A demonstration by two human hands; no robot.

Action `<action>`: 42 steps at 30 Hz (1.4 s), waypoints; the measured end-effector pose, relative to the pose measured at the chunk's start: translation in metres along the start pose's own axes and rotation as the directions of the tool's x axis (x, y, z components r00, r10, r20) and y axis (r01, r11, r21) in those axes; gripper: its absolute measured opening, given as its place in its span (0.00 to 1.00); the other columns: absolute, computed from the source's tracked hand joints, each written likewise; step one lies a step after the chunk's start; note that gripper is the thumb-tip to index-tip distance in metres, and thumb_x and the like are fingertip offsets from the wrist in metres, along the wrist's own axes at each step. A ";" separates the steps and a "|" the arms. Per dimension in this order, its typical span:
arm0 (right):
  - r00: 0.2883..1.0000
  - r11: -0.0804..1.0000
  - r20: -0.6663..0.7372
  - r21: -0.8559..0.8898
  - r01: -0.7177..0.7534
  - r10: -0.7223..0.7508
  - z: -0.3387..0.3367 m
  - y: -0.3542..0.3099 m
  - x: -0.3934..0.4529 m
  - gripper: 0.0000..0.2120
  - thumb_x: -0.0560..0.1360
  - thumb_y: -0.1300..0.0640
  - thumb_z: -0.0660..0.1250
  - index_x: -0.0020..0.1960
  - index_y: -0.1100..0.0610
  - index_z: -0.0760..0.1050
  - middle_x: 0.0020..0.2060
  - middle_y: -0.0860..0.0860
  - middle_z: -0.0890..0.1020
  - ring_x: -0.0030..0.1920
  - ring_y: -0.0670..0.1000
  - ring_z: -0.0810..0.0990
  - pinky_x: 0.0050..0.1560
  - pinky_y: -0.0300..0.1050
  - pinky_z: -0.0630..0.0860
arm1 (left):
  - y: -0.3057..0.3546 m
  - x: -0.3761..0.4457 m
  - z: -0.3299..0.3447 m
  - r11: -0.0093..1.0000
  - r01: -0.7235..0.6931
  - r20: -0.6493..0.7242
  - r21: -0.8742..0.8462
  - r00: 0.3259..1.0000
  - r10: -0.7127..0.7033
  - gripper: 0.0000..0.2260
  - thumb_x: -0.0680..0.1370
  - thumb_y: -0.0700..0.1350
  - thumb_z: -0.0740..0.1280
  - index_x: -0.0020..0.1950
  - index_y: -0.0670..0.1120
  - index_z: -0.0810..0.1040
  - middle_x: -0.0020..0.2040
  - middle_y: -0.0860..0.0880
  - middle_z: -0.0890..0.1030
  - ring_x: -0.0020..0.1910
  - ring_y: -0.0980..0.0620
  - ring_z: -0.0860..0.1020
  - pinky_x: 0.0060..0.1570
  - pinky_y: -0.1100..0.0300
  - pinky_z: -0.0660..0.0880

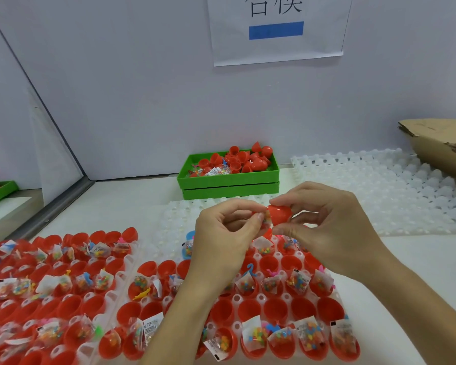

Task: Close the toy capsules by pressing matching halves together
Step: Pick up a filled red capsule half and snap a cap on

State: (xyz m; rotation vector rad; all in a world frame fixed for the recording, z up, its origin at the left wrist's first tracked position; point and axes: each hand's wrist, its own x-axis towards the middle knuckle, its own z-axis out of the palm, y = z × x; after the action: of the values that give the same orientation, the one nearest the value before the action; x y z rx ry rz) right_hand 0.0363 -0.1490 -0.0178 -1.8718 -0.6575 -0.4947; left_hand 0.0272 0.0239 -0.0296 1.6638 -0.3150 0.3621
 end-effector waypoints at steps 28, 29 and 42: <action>0.996 0.994 -0.087 0.106 0.030 -0.021 0.002 0.010 -0.002 0.18 0.63 0.68 0.79 0.50 0.53 0.84 0.44 0.46 0.84 0.43 0.50 0.86 0.44 0.45 0.84 | 0.007 -0.002 0.002 0.997 -0.057 0.053 0.054 0.997 0.054 0.11 0.77 0.39 0.70 0.58 0.50 0.82 0.46 0.53 0.83 0.48 0.55 0.83 0.41 0.64 0.81; 0.996 0.994 -0.082 0.110 0.026 -0.017 0.002 0.010 -0.002 0.18 0.63 0.68 0.79 0.50 0.53 0.84 0.44 0.46 0.84 0.43 0.50 0.86 0.44 0.46 0.84 | 0.006 -0.002 0.002 0.995 -0.066 0.069 0.074 0.996 0.061 0.10 0.78 0.39 0.70 0.56 0.50 0.82 0.46 0.53 0.83 0.48 0.55 0.83 0.42 0.62 0.81; 0.995 0.989 -0.102 0.149 0.003 0.013 0.006 0.012 -0.003 0.17 0.64 0.69 0.78 0.50 0.55 0.84 0.43 0.48 0.85 0.43 0.52 0.86 0.42 0.50 0.84 | 0.007 -0.003 0.000 0.997 -0.074 0.096 0.035 0.993 0.070 0.07 0.78 0.38 0.69 0.53 0.49 0.81 0.48 0.47 0.79 0.43 0.50 0.84 0.39 0.58 0.83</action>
State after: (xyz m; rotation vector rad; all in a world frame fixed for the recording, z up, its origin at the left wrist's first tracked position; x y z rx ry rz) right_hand 0.0421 -0.1476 -0.0305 -1.6959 -0.6046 -0.5210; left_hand 0.0215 0.0230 -0.0246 1.7133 -0.4428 0.3453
